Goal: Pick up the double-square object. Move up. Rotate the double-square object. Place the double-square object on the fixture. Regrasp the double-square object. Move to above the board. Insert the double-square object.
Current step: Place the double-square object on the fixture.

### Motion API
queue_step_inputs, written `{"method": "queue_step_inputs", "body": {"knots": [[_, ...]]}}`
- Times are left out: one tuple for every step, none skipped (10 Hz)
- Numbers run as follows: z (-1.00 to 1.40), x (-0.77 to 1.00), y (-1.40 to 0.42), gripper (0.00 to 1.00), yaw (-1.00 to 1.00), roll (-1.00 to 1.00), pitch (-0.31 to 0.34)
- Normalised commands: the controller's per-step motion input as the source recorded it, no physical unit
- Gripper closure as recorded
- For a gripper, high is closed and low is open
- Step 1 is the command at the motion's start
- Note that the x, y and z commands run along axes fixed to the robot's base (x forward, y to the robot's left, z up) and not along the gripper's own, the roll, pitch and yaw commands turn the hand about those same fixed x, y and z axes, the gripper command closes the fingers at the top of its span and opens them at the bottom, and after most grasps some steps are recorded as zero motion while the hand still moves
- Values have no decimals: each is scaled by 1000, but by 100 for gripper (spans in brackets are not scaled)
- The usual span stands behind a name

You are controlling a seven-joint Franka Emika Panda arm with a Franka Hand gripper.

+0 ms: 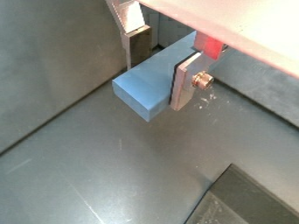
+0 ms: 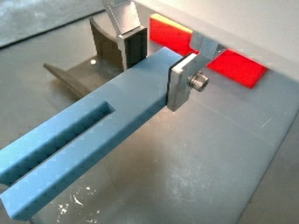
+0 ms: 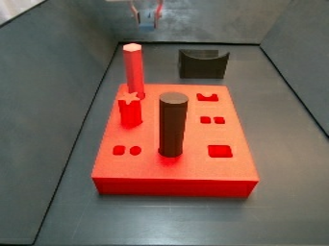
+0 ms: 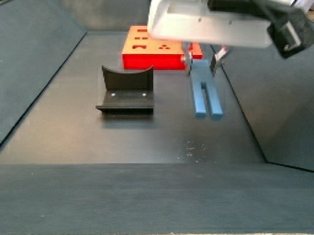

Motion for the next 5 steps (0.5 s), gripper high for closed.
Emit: {"method": "queue_step_inputs", "body": {"knots": [[1000,-29,1,100,10,127,94],[945,-29,-1,100,20,130,96],[783,-24,-1,100,31,142,103],[700,-22,-1,100,34,149,107],[580,-16,1,100,38,157,113]]}}
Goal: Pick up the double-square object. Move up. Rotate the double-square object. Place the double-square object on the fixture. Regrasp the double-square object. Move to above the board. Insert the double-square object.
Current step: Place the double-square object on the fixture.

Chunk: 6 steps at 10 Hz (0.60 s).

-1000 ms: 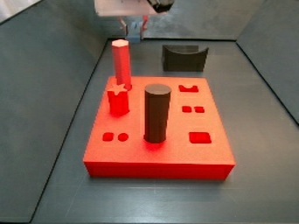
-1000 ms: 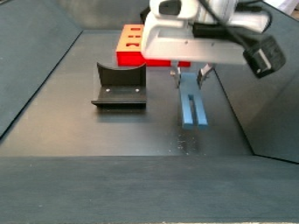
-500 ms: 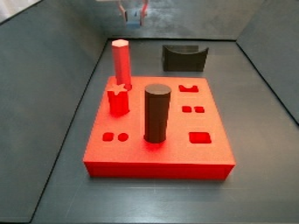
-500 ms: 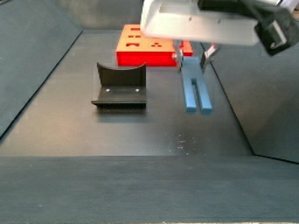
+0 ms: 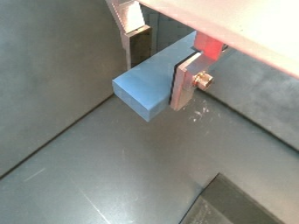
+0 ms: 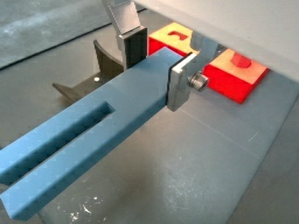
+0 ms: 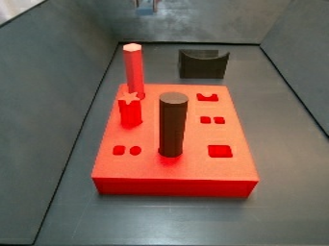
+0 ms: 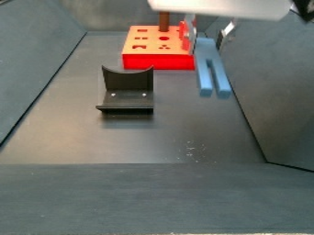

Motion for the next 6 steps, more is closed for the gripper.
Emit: {"method": "queue_step_inputs", "body": {"knots": [[418,-10,-1,100,35,136,115],[291,-6,3,100,30,113,112],[193,1000,-605,100,-191,-129,279],[148,1000,-592,100,-170,-126,286],[133,1000,-520,100,-116,-112,250],[121,1000,-451,100,-78,-103,210]]}}
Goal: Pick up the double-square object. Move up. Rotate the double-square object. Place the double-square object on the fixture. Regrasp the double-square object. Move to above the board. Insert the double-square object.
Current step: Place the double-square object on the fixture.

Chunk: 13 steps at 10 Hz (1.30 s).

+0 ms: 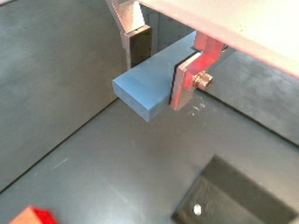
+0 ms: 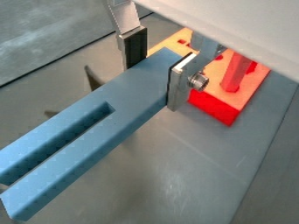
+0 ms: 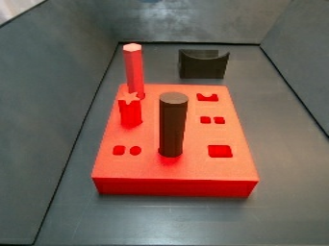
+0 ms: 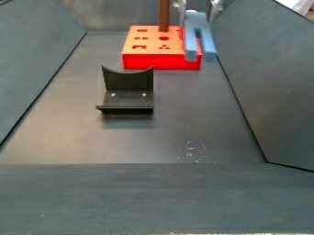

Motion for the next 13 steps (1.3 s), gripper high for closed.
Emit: {"method": "queue_step_inputs", "body": {"knots": [[107,1000,-414,100,-47,-93,175],[88,1000,-351,100,-12,-73,139],[79,1000,-305,100,1,-72,130],[72,1000,-271,100,8,-72,132],[62,1000,-238,100,9,-70,129],[51,1000,-197,100,15,-67,135],[48,1000,-162,100,15,-66,142],[38,1000,-131,100,17,-64,142],[31,1000,-102,100,18,-62,146],[29,1000,-76,100,18,-60,155],[26,1000,-59,100,21,-59,160],[-340,936,-55,100,116,-1000,44],[-329,856,-28,100,109,-1000,43]]}}
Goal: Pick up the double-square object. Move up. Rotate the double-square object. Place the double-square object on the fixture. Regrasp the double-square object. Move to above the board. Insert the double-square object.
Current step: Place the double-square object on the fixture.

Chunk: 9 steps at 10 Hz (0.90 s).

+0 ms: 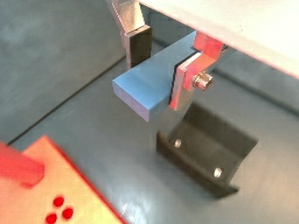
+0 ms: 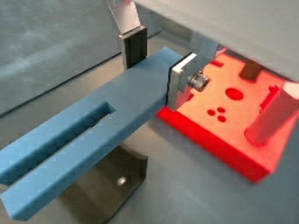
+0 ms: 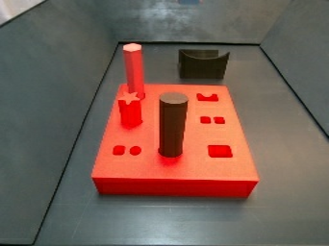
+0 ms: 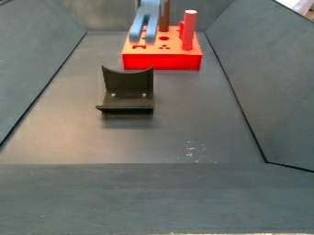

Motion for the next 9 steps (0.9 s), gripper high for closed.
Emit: {"method": "queue_step_inputs", "body": {"knots": [[-222,792,24,100,94,-1000,41],[-120,696,20,100,87,-1000,48],[-52,544,23,100,80,-1000,74],[-32,453,32,100,71,-1000,92],[-31,370,34,100,59,-1000,105],[-26,287,36,100,47,-1000,120],[-19,180,39,100,26,-1000,141],[-18,102,39,100,8,-1000,160],[-11,57,40,100,-27,-1000,167]]}}
